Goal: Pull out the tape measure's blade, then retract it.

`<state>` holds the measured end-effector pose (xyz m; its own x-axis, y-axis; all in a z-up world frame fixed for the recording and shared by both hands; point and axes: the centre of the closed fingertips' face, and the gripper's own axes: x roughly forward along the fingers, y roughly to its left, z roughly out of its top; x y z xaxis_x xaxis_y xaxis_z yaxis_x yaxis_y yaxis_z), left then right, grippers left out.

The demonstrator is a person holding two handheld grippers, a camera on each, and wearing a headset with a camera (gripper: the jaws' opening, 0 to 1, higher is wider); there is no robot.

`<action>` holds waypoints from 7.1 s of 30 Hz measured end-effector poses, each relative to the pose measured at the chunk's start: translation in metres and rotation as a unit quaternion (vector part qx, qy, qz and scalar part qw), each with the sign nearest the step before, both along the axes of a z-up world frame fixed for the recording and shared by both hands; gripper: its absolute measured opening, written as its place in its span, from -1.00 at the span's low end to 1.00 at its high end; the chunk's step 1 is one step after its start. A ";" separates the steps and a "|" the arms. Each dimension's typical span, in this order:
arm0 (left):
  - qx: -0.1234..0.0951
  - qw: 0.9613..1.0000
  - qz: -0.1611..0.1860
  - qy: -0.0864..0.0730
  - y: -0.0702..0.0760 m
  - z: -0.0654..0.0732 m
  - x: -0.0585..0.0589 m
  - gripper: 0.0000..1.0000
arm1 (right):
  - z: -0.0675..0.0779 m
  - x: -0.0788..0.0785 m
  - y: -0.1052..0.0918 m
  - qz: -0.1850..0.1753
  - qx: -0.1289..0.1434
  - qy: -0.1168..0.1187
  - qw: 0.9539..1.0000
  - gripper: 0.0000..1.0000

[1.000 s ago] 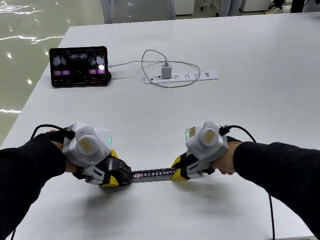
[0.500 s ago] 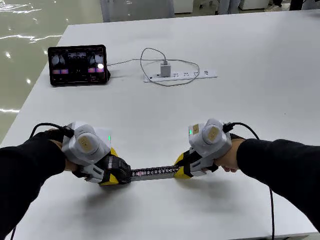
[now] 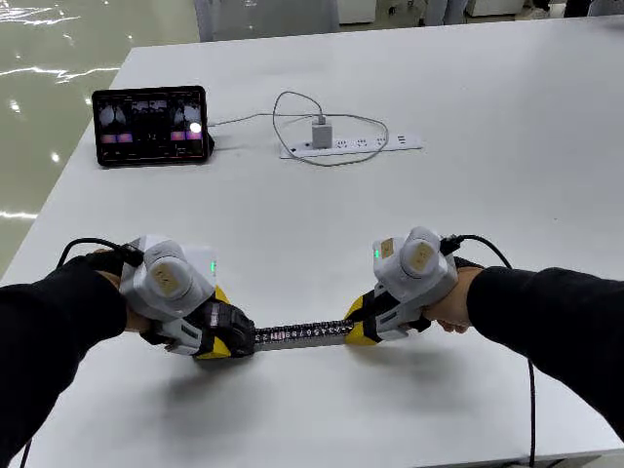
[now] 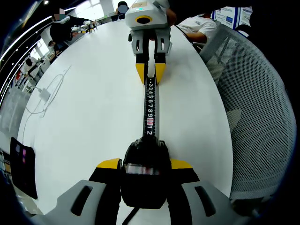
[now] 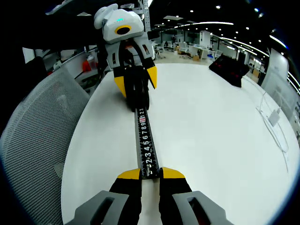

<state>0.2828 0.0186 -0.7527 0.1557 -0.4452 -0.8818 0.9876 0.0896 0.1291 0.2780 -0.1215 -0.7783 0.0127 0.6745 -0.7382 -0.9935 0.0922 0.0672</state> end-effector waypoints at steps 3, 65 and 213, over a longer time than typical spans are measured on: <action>0.000 1.000 0.000 0.000 0.000 0.000 0.000 -0.36 | 0.000 0.000 -0.002 0.000 0.000 0.001 1.000 -0.81; -0.001 1.000 -0.001 -0.002 0.000 0.000 0.000 -0.36 | 0.000 0.001 -0.036 -0.018 -0.012 0.011 1.000 -0.81; -0.001 1.000 0.000 -0.005 -0.001 0.001 -0.001 -0.36 | 0.001 -0.002 -0.102 -0.056 -0.028 0.023 0.998 -0.82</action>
<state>0.2816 0.0178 -0.7519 0.1637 -0.4466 -0.8796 0.9864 0.0900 0.1379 0.2762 -0.2231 -0.7772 0.0516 0.6281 -0.7764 -0.9727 0.2079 0.1036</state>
